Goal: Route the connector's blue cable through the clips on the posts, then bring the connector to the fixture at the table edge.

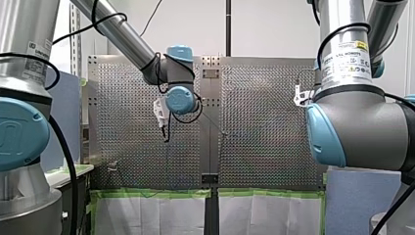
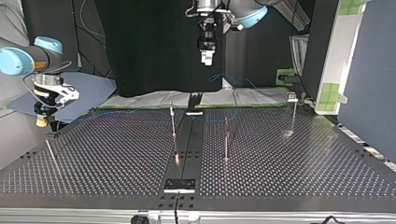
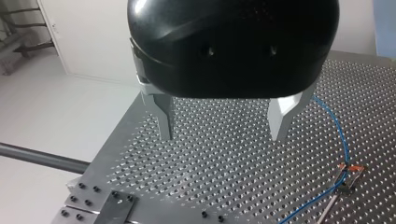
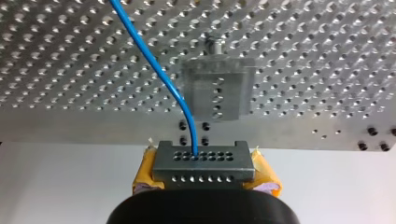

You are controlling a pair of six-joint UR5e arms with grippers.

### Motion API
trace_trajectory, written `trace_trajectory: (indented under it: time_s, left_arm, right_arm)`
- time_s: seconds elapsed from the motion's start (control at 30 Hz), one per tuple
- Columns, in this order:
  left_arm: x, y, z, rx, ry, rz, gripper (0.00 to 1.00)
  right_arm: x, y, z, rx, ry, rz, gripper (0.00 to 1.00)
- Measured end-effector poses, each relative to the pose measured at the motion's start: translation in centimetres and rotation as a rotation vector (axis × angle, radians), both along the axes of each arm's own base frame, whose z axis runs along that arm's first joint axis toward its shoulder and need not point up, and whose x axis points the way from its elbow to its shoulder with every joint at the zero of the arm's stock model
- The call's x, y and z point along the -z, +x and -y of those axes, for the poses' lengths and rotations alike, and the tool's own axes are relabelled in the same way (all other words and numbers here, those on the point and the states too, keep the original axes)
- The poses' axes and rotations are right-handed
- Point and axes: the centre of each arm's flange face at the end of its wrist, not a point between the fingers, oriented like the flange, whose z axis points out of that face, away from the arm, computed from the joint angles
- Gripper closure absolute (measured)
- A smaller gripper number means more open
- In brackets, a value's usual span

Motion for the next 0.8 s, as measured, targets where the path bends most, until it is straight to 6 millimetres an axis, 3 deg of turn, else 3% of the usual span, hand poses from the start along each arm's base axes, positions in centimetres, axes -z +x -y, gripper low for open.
trace_trajectory:
  time_s: [0.27, 0.57, 0.8]
  left_arm:
    - [-0.2, -1.7, -2.1, -0.013, 0.007, 0.011, 0.00]
    - [0.1, -4.0, -5.3, -0.048, 0.075, -0.007, 0.00]
    - [2.8, -5.3, -6.8, -0.072, 0.097, -0.024, 0.00]
  right_arm:
    - [-0.7, -1.0, 0.9, -0.039, -0.012, 0.003, 1.00]
    - [-0.8, -0.3, 1.2, -0.115, 0.011, 0.006, 1.00]
    - [-1.5, 0.2, 1.4, -0.178, 0.016, 0.010, 1.00]
